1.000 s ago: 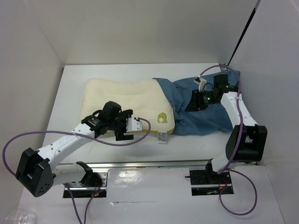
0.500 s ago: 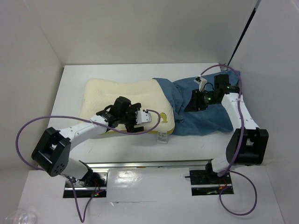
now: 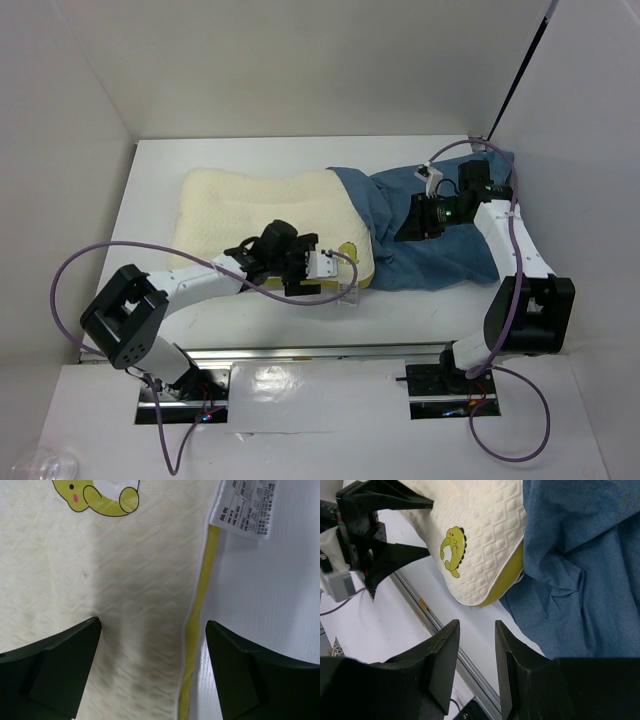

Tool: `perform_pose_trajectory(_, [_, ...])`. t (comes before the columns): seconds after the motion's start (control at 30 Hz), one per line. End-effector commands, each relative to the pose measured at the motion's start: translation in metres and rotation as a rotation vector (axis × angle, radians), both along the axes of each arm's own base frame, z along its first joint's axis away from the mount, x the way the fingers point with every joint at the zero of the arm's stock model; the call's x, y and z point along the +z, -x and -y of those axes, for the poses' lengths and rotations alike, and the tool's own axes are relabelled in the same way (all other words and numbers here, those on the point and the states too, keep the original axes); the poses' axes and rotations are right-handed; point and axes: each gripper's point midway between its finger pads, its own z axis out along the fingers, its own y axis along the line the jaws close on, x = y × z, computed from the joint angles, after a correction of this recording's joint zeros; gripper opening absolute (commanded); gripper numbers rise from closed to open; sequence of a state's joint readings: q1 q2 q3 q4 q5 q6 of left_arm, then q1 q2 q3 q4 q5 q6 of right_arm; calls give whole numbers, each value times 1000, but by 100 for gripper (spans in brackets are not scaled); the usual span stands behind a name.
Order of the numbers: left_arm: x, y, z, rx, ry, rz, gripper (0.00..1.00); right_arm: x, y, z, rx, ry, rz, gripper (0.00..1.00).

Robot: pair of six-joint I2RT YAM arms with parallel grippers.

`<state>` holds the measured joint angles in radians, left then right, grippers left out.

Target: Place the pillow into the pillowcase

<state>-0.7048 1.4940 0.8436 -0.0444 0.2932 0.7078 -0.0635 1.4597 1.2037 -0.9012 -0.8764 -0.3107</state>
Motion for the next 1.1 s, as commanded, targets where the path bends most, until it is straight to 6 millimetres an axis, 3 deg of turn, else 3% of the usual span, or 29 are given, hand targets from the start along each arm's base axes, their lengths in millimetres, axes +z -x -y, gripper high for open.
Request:
perform_pose_trajectory(0.0, [-12,-8,8,30,16,45,100,12,5,-3,18,-13,35,42])
perform_pose_trajectory(0.2, [-35,-30,3,103,-45,105,98,11,6,-3,24,-10,33,42])
perform_pose_trajectory(0.23, [-40,-29,3,102,-54,96,85,9,6,-3,23,-11,24,42])
perform_pose_trajectory(0.3, [-51,-30,1,101,-100,69,68,9,6,-3,23,-11,23,42])
perform_pose_trajectory(0.33, [-50,-34,4,100,-103,67,41,9,3,-3,23,-11,23,42])
perform_pose_trajectory(0.43, [-57,-34,3,110,-141,28,0,9,3,-3,29,-8,30,42])
perform_pose_trajectory(0.6, [-46,-37,-6,135,-110,-93,0,13,5,-8,66,-16,56,42])
perform_pose_trajectory(0.63, [-31,-46,-2,143,-77,-100,0,16,7,-10,76,-15,67,42])
perform_pose_trajectory(0.7, [-24,-41,-5,145,-48,-217,0,16,13,-20,115,-14,77,42])
perform_pose_trajectory(0.73, [-8,-59,-8,174,-11,-230,0,16,16,-23,126,-13,87,42])
perform_pose_trajectory(0.8, [-6,-54,-11,174,8,-348,0,12,18,-25,136,13,95,42])
perform_pose_trajectory(0.87, [16,-71,-13,186,65,-380,0,13,17,-32,138,14,105,40])
perform_pose_trajectory(1.07, [41,-87,-25,231,119,-469,0,13,11,-38,100,-22,60,37])
